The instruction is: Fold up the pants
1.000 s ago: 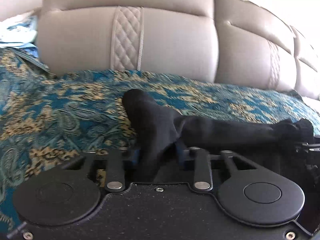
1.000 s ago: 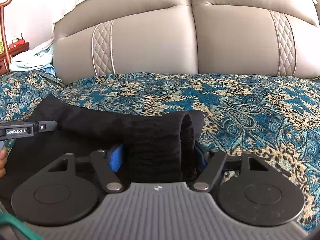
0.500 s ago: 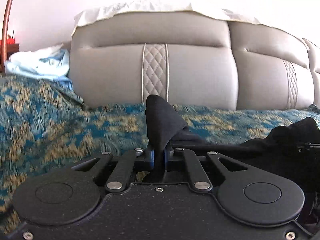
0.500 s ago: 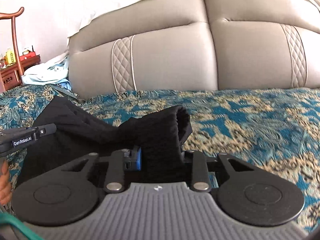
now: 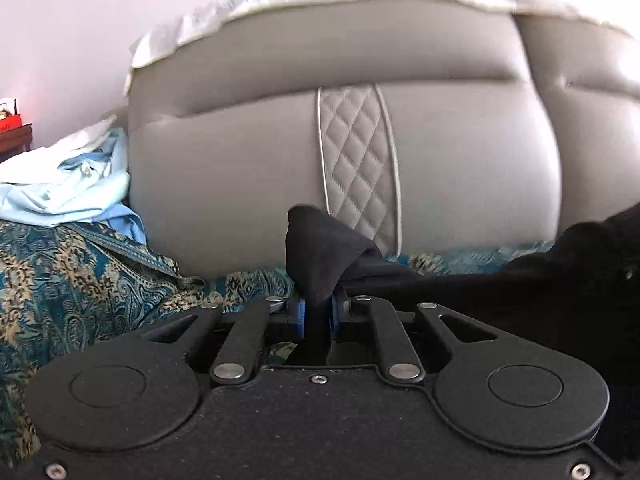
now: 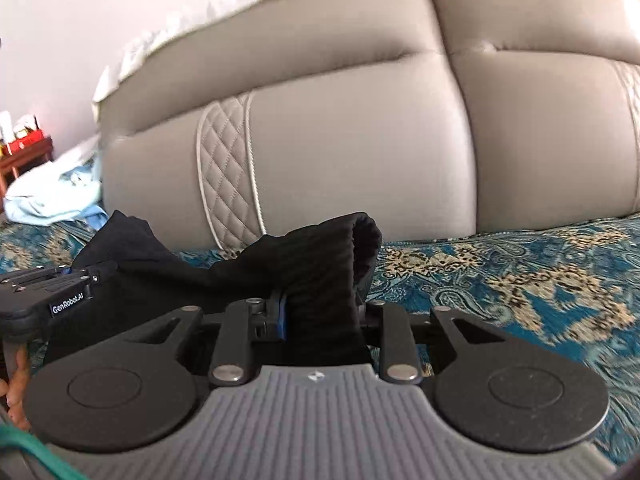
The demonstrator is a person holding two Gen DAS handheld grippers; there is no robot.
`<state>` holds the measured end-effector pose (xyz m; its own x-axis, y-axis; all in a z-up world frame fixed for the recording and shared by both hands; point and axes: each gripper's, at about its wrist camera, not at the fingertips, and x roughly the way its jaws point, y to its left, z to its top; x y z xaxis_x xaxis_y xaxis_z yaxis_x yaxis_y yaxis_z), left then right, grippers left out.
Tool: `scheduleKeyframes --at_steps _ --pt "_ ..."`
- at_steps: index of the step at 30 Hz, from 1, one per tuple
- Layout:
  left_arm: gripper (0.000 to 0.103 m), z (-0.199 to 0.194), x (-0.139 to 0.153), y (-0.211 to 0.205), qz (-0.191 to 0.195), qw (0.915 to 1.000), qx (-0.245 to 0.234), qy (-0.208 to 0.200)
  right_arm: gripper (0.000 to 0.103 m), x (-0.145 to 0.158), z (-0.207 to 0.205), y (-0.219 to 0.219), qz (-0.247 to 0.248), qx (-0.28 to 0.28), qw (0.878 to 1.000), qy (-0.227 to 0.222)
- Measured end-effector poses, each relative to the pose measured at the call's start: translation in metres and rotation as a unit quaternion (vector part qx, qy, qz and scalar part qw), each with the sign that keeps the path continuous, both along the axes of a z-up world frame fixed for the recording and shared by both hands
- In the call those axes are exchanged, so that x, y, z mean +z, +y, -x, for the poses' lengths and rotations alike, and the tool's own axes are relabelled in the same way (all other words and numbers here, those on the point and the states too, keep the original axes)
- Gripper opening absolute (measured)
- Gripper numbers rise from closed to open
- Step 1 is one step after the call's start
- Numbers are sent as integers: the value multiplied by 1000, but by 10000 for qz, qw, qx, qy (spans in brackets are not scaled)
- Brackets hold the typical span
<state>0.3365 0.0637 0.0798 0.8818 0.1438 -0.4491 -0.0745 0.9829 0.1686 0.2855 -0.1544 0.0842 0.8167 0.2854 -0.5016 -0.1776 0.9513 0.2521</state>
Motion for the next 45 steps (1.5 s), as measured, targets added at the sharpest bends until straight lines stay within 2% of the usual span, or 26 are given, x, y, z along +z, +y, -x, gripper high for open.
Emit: scheduleKeyframes --at_steps 3,5,7,8,12,14,15,17,19,20,22,25,29,33,40,45 --pt "20 -20 -23 -3 -311 9988 82 370 48 -14 -16 2 206 -19 9993 308" --pt "32 -28 -37 -4 -549 9966 148 591 74 -25 -20 0 428 -110 9981 433" --pt "46 -31 -47 -2 -588 9945 165 857 83 -35 -21 -7 524 -130 9973 504" --pt "49 -30 -49 0 -589 9942 185 878 86 -40 -20 -12 491 -92 9970 592" --pt "68 -16 -41 4 -414 9950 123 901 91 -40 -8 -35 -21 -100 9982 591" --pt "80 -7 -34 6 -316 9951 72 930 93 -33 3 -43 13 -207 9987 469" --pt "83 -1 -31 6 -252 9949 43 971 94 -29 8 -44 83 -224 9988 428" --pt "84 10 -26 6 -92 9943 -28 1065 100 -27 14 -46 318 -229 9983 442" --pt "86 19 -22 6 49 9931 -82 1170 103 -29 17 -43 775 -282 9950 564" --pt "88 25 -21 5 109 9924 -93 1224 103 -32 19 -40 1026 -278 9924 617" --pt "88 34 -20 5 162 9916 -78 1278 103 -35 28 -39 1223 -253 9908 517" --pt "88 51 -19 3 120 9909 -55 1340 103 -27 38 -40 1162 -394 9911 521" --pt "90 74 -13 2 160 9908 -59 1346 103 -14 63 -41 1074 -384 9932 210" --pt "94 98 -7 4 363 9903 -65 1342 103 -9 96 -33 1214 -408 9917 -128" --pt "98 153 -11 6 896 9876 162 1276 103 -10 155 -5 1138 -413 9904 -668" --pt "100 184 -21 -3 752 9900 164 1184 103 -19 185 16 1299 -213 9879 -817"
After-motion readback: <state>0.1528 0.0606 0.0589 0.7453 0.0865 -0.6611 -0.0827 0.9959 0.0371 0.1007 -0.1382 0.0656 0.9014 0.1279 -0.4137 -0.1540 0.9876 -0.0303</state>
